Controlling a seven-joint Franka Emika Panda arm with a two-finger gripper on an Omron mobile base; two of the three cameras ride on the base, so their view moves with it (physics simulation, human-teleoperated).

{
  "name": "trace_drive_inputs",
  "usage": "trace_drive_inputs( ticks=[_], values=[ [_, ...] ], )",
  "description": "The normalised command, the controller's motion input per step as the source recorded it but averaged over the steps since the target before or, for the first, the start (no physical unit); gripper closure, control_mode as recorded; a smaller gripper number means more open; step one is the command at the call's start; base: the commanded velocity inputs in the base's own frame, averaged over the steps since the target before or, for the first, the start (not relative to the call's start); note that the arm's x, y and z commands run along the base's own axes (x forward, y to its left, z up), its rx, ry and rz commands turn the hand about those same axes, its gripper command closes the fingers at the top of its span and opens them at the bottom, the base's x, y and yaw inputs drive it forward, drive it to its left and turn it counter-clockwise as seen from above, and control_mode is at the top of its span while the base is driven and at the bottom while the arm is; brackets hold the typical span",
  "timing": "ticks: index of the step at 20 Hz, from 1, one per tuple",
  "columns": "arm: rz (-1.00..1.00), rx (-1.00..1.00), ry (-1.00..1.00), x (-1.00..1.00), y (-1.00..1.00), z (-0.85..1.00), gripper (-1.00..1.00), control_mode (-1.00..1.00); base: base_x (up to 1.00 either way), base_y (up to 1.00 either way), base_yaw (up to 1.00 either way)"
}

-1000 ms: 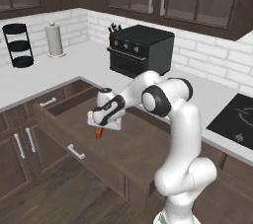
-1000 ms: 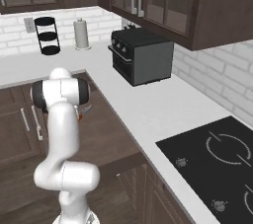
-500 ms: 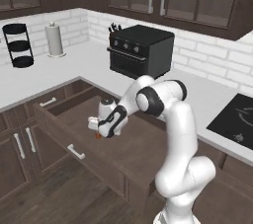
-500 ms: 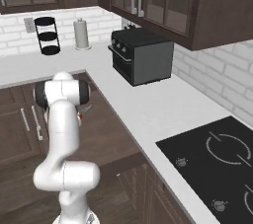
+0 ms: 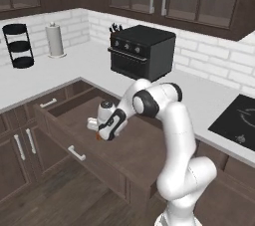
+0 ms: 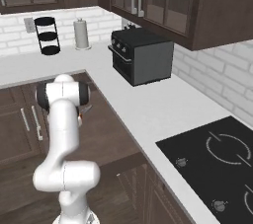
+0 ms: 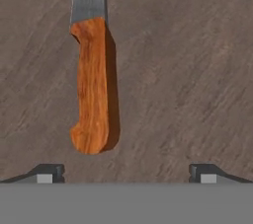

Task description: Pick up the knife from the drawer and place it on the cutting board. Then place the meat from the plate to the cutting board.

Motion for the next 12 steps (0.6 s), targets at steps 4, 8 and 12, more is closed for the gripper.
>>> trace_drive_inputs(
  ticks=[4,8,12],
  values=[
    [0.00,0.00,0.00,0.43,0.09,-0.05,-1.00,-1.00,0.00,0.00,0.00],
    [0.00,0.00,0.00,0.42,0.03,-0.14,-1.00,-1.00,0.00,0.00,0.00],
    [0.00,0.00,0.00,0.40,0.00,-0.35,-1.00,-1.00,0.00,0.00,0.00]
  ],
)
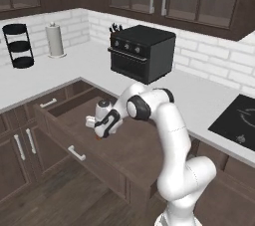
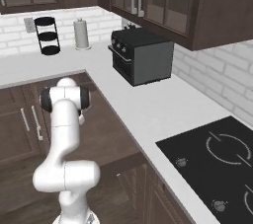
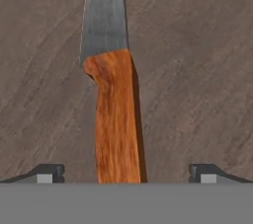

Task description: Pick up the knife from the drawer and place it on the cutting board. Then place the meat from the plate to the cutting board.

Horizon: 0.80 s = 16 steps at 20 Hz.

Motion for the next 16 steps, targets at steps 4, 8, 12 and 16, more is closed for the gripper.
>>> trace_drive_inputs(
  ticks=[4,8,12,16],
  values=[
    [0.00,0.00,0.01,0.13,0.00,-0.36,-1.00,-1.00,0.00,0.00,0.00],
    [0.00,0.00,0.05,0.05,0.00,-0.36,-1.00,-1.00,0.00,0.00,0.00],
    [0.00,0.00,0.07,0.04,0.00,-0.28,1.00,-1.00,0.00,0.00,0.00],
    [0.00,0.00,0.03,-0.02,0.00,-0.08,1.00,-1.00,0.00,0.00,0.00]
  ],
)
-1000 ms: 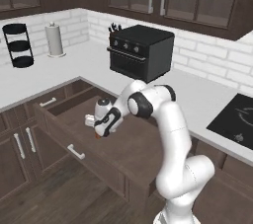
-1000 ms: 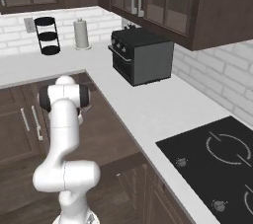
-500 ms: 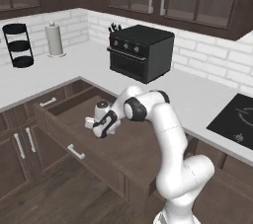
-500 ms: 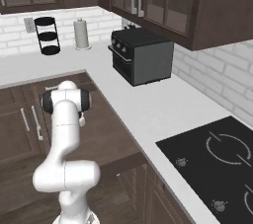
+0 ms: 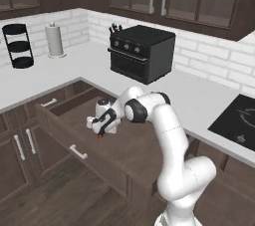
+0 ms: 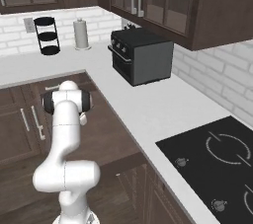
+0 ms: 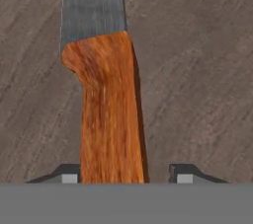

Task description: Pick up the knife from the drawer and place it on the cutting board. Then place the meat from the plate to the cutting board.

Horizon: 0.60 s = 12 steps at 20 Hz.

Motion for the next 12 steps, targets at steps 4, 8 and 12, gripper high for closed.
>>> trace_drive_inputs(
  ticks=[4,8,12],
  values=[
    [0.00,0.00,0.00,-0.24,-0.15,-0.07,1.00,-1.00,0.00,0.00,0.00],
    [0.00,0.00,0.00,-0.52,-0.11,0.00,1.00,-1.00,0.00,0.00,0.00],
    [0.04,0.00,-0.01,-0.88,0.00,0.53,1.00,-1.00,0.00,0.00,0.00]
  ],
)
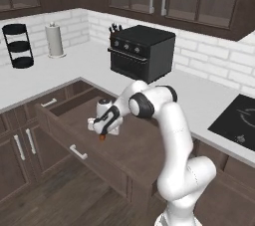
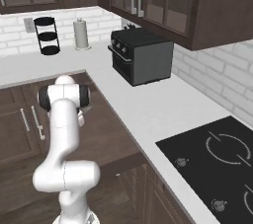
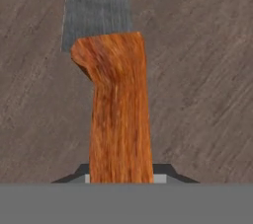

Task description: Pick up the knife from the drawer and place it on the cutting board. Then place the meat from the plate to the cutting board.

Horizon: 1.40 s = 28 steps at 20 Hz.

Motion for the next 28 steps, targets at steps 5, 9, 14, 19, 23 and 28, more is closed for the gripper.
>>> trace_drive_inputs(
  ticks=[5,9,14,19,23,28],
  values=[
    [0.07,-0.02,-0.02,-1.00,0.00,1.00,1.00,-1.00,0.00,0.00,0.00],
    [0.10,0.00,0.00,-1.00,0.00,1.00,1.00,-1.00,0.00,0.00,0.00],
    [0.10,-0.03,0.00,-0.96,-0.02,1.00,1.00,-1.00,0.00,0.00,0.00],
    [0.06,-0.04,0.00,-0.58,-0.16,1.00,1.00,-1.00,0.00,0.00,0.00],
    [0.05,-0.01,-0.02,-0.58,-0.33,1.00,1.00,-1.00,0.00,0.00,0.00],
    [0.01,0.00,-0.17,-0.72,-0.69,0.72,1.00,-1.00,0.00,0.00,0.00]
  ],
)
